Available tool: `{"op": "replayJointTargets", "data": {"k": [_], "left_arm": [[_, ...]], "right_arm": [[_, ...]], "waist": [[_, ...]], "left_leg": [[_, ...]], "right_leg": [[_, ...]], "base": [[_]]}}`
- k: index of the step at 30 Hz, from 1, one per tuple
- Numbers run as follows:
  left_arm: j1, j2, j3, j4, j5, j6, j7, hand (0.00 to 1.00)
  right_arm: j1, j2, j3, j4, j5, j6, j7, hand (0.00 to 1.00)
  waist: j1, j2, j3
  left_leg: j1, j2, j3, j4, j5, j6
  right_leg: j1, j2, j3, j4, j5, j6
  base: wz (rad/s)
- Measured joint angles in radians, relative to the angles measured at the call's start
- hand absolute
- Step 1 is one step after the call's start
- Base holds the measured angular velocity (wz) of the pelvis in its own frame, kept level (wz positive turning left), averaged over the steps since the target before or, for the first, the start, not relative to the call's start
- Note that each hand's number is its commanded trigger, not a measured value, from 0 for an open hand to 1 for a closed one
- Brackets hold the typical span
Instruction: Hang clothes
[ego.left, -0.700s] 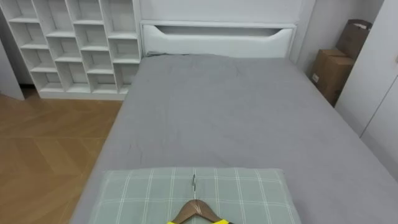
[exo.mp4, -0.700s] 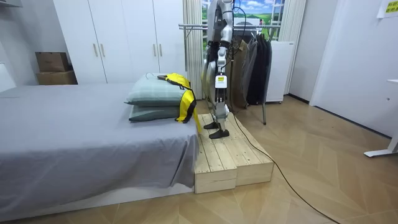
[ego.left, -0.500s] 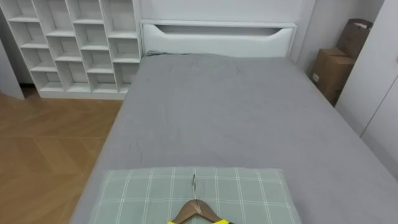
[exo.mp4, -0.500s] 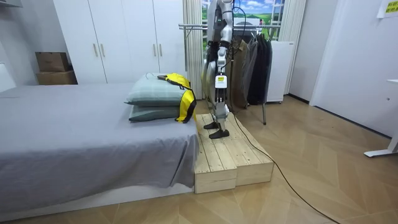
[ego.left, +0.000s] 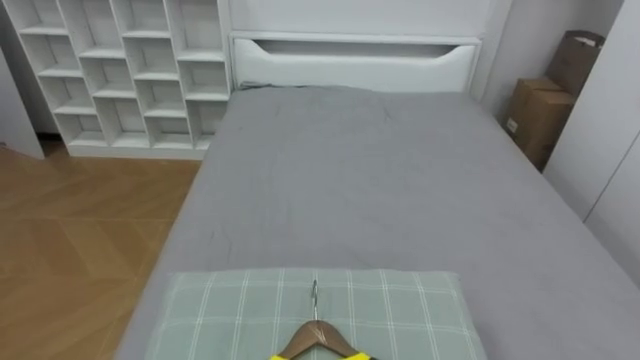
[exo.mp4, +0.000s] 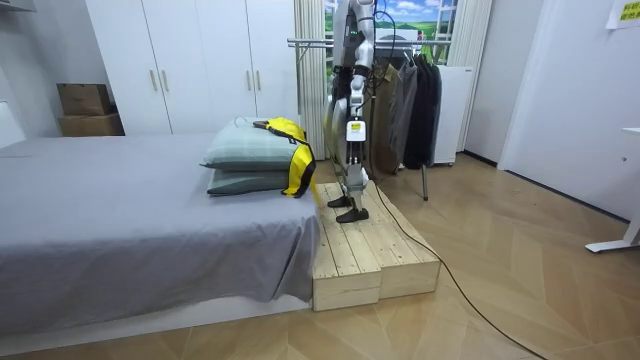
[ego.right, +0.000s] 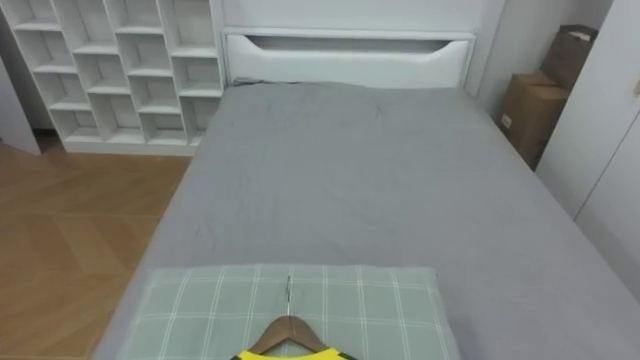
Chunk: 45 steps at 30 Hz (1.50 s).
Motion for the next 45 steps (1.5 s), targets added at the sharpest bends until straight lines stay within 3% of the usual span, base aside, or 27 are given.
{"op": "replayJointTargets", "data": {"k": [37, 45], "left_arm": [[0.019, -0.002, 0.000, -0.003, -0.004, 0.002, 0.005, 0.00], [0.017, -0.002, 0.008, 0.002, -0.006, 0.003, 0.045, 0.00]], "right_arm": [[0.003, 0.003, 0.000, -0.001, -0.026, 0.028, 0.021, 0.00], [0.003, 0.003, -0.001, 0.001, -0.037, 0.029, 0.017, 0.00]], "waist": [[-0.004, 0.000, -0.0001], [-0.003, 0.001, -0.0002]], "left_leg": [[0.001, -0.001, 0.001, 0.008, 0.000, 0.000], [0.002, -0.001, -0.007, 0.016, 0.000, 0.000]], "right_leg": [[-0.004, -0.002, 0.001, 0.010, -0.001, 0.000], [0.002, -0.004, -0.010, 0.011, -0.001, -0.001]], "base": [[0.00], [0.01]]}}
